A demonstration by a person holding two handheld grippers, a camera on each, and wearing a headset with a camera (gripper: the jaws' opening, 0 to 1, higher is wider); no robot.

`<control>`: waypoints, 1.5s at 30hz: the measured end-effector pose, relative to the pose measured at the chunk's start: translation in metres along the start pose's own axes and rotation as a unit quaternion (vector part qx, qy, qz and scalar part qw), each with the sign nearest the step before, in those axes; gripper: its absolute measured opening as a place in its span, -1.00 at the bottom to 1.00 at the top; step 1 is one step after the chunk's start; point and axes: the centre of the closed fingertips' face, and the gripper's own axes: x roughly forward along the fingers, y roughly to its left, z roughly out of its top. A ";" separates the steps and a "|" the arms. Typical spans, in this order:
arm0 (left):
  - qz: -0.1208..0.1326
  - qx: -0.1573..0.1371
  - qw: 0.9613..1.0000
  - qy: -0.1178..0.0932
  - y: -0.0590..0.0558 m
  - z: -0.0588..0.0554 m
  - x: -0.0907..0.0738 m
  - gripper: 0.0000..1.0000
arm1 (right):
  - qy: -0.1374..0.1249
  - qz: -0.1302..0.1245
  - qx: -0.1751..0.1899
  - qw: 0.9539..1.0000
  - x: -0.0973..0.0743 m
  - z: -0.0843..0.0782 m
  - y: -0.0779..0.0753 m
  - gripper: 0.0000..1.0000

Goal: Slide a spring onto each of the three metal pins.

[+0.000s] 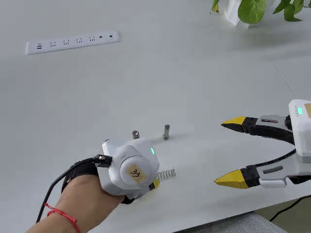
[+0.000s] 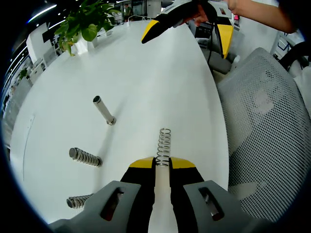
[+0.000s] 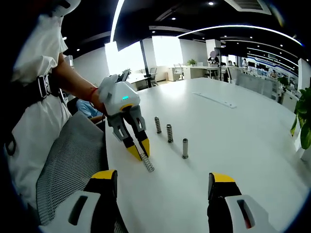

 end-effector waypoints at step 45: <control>0.030 -0.093 0.943 -0.318 0.013 0.104 -0.143 -0.87 | -0.078 0.078 -0.011 0.994 0.001 0.132 0.035 -0.39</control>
